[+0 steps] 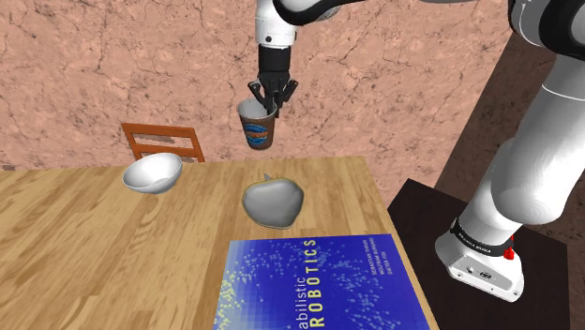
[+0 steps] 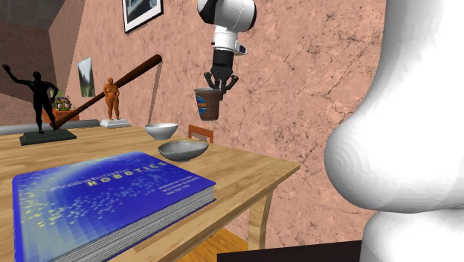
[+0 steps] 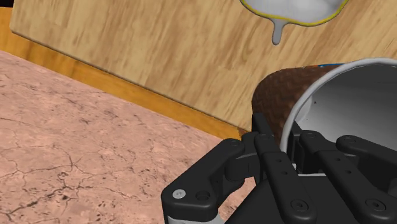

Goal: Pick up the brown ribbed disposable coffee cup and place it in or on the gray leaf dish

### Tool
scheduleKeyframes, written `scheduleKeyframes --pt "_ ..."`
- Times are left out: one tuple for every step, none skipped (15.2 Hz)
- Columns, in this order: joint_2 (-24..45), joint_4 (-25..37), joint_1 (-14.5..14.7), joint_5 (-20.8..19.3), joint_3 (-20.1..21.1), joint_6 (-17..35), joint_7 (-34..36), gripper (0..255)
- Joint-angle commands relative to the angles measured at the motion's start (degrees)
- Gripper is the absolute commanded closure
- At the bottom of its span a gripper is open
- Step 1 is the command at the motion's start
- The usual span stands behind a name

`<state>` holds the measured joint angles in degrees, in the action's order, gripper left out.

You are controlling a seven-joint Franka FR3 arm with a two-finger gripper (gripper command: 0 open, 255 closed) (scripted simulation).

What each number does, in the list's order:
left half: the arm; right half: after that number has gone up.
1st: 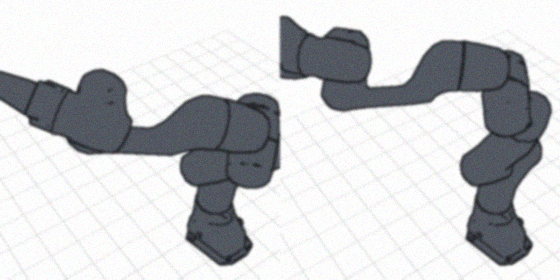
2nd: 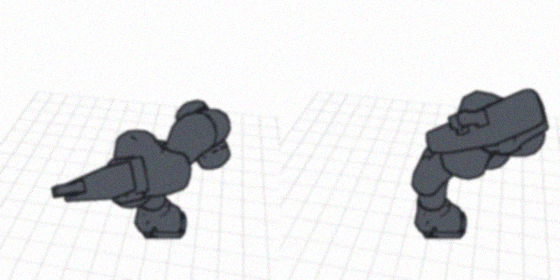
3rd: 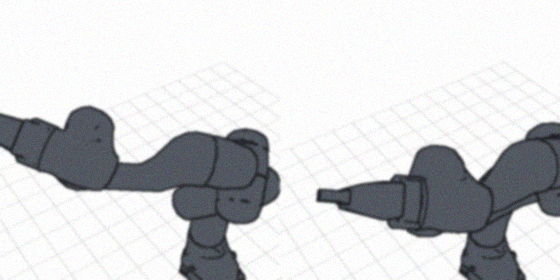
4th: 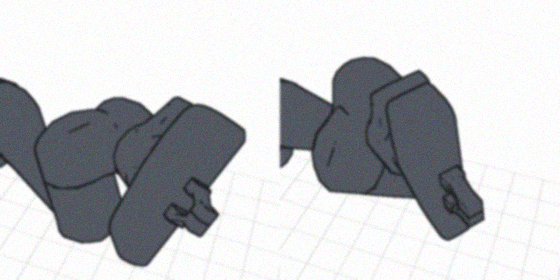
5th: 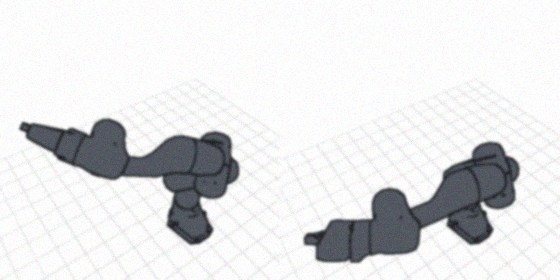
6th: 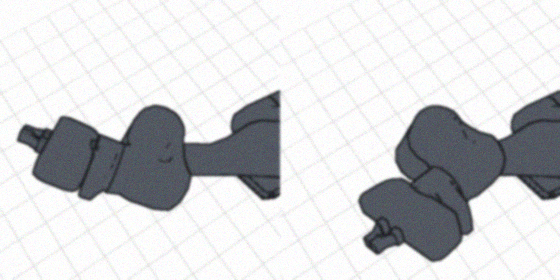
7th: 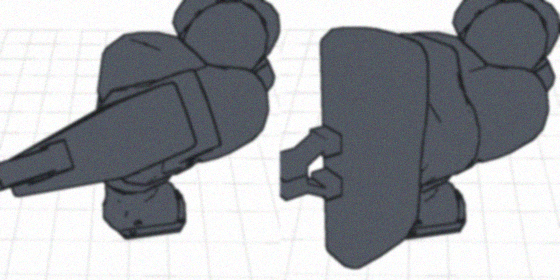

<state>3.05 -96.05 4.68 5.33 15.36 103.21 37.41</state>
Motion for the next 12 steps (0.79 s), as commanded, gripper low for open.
scheduleKeyframes --pt "-2.3 -1.7 0.8 0.5 0.7 -0.3 1.5 255" --pt "-3.7 -2.9 1.2 0.8 1.2 -0.4 2.3 255" --pt "-5.0 -4.0 1.6 1.1 1.6 -0.4 3.2 255" --pt "-6.2 -5.0 2.1 1.4 2.1 -0.5 4.1 255" --pt "-7.4 -6.0 2.6 1.8 2.6 -0.6 5.0 255" --pt "-8.6 -6.9 3.0 2.1 3.1 -0.8 5.9 255" --pt "-9.7 -7.7 3.5 2.4 3.6 -0.9 6.8 255" --pt "-10.8 -8.4 4.0 2.8 4.1 -1.1 7.8 255" --pt "-11.8 -9.0 4.5 3.1 4.6 -1.3 8.7 255" --pt "-13.0 -9.7 5.1 3.5 5.3 -1.6 9.9 255" --pt "-13.1 -10.6 5.1 3.5 5.3 -0.8 9.8 255" --pt "-13.2 -11.4 5.1 3.6 5.3 -0.1 9.7 255"
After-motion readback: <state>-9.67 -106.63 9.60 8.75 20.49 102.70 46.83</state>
